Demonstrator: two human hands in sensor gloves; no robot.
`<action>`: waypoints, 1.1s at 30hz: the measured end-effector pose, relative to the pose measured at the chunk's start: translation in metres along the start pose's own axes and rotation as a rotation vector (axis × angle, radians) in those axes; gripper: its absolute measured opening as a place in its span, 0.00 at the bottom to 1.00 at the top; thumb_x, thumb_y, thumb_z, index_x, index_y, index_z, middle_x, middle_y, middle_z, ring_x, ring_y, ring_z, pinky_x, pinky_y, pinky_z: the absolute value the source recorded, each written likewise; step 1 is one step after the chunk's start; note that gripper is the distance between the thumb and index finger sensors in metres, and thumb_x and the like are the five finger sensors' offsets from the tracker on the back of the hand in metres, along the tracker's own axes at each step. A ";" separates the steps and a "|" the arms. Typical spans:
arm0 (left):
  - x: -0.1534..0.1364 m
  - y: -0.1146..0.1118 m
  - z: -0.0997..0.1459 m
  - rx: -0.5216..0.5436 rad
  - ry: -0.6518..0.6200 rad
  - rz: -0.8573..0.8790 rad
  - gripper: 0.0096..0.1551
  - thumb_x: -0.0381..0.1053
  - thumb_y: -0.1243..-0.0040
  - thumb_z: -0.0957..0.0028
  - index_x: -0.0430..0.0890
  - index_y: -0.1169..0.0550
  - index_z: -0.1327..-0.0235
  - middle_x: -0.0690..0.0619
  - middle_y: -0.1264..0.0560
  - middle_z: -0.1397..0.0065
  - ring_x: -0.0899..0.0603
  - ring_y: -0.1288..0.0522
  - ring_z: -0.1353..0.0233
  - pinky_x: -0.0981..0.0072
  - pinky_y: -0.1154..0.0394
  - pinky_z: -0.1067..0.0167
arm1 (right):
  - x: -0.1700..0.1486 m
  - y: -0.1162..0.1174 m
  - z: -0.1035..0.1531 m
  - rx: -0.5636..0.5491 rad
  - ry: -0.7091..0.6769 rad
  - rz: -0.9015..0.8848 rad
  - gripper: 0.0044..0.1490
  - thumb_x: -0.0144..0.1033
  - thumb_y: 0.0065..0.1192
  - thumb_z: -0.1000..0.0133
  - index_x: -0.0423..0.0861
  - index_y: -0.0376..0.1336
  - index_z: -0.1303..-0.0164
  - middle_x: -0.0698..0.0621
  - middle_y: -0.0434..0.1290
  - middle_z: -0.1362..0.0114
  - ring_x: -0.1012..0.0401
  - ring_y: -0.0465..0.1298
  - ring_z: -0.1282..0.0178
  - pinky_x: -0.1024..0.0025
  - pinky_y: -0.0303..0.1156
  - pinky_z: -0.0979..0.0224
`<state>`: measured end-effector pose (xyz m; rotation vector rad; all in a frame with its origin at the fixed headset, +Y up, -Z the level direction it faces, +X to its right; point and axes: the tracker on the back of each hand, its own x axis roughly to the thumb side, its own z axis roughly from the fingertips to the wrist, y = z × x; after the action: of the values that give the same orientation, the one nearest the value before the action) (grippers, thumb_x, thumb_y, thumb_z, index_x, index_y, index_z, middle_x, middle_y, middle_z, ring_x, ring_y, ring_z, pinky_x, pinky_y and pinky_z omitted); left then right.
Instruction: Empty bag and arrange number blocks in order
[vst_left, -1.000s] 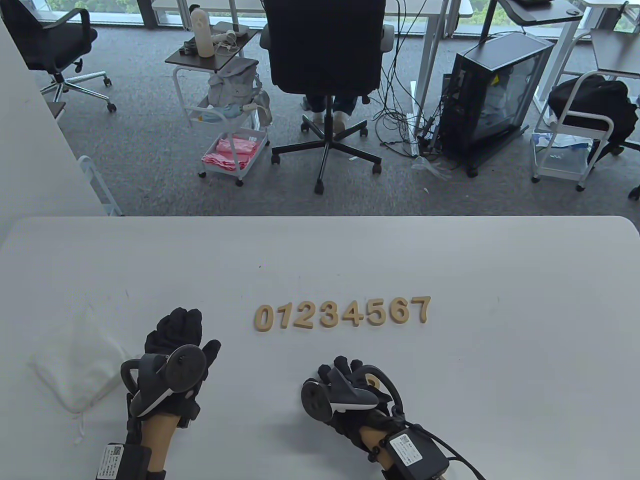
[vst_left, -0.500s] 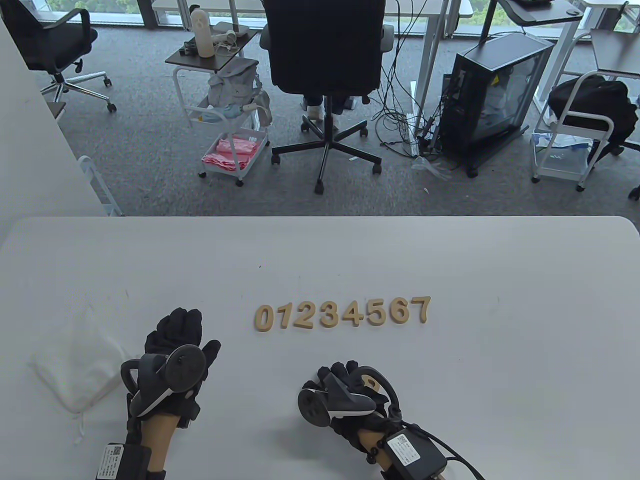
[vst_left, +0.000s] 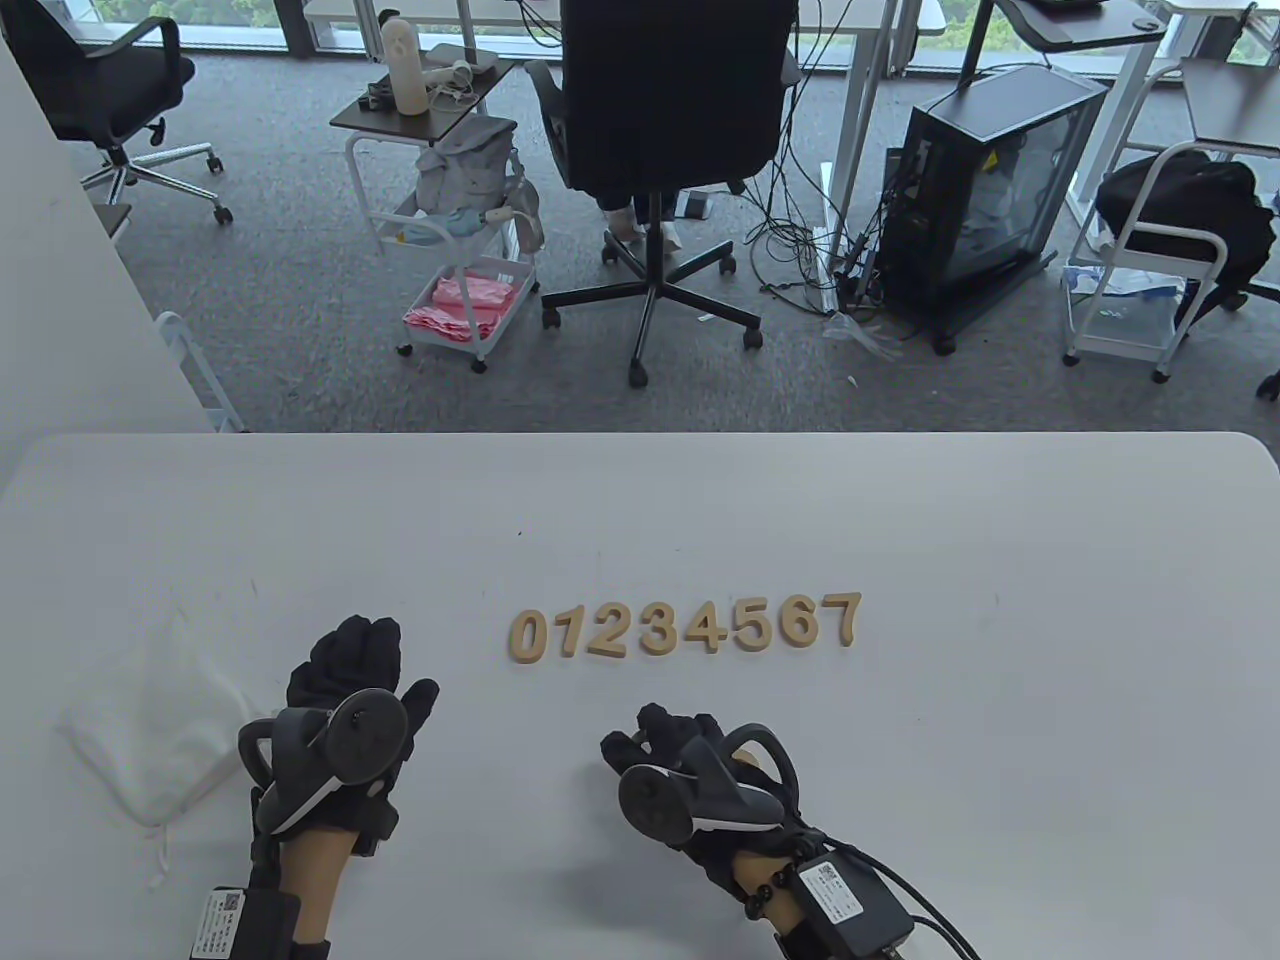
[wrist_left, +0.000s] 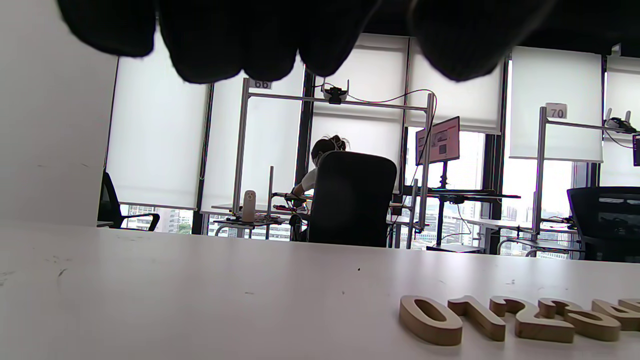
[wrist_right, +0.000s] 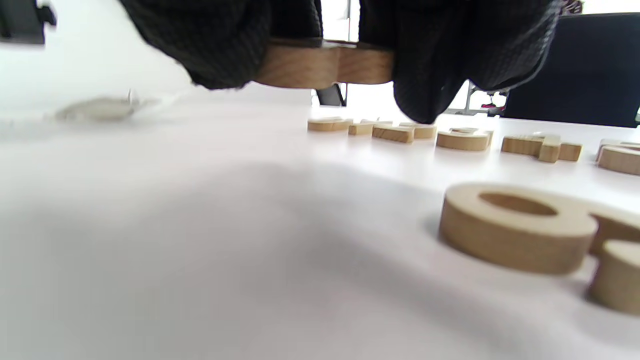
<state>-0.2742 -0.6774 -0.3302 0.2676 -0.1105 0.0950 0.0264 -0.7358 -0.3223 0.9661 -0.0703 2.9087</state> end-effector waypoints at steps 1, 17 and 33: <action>0.000 0.000 0.000 0.000 0.000 0.001 0.44 0.61 0.43 0.45 0.35 0.33 0.22 0.29 0.37 0.21 0.22 0.32 0.24 0.24 0.34 0.34 | -0.004 -0.004 0.001 -0.023 0.005 -0.018 0.39 0.46 0.64 0.46 0.47 0.61 0.24 0.27 0.60 0.21 0.37 0.77 0.30 0.35 0.73 0.27; -0.001 0.000 0.000 0.007 0.002 0.002 0.44 0.61 0.43 0.45 0.35 0.33 0.22 0.29 0.37 0.21 0.22 0.32 0.24 0.24 0.34 0.34 | -0.149 -0.034 0.062 -0.326 0.445 -0.660 0.36 0.50 0.56 0.41 0.51 0.59 0.22 0.30 0.55 0.19 0.39 0.76 0.35 0.44 0.78 0.33; -0.004 0.003 0.000 0.022 0.015 -0.014 0.44 0.61 0.43 0.45 0.36 0.33 0.22 0.29 0.37 0.21 0.22 0.32 0.24 0.24 0.34 0.33 | -0.237 -0.028 0.081 -0.475 0.883 -0.659 0.31 0.36 0.64 0.42 0.34 0.67 0.32 0.41 0.79 0.40 0.55 0.91 0.55 0.60 0.93 0.53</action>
<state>-0.2782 -0.6752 -0.3297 0.2892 -0.0929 0.0847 0.2660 -0.7271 -0.3987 -0.3414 -0.2960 2.2622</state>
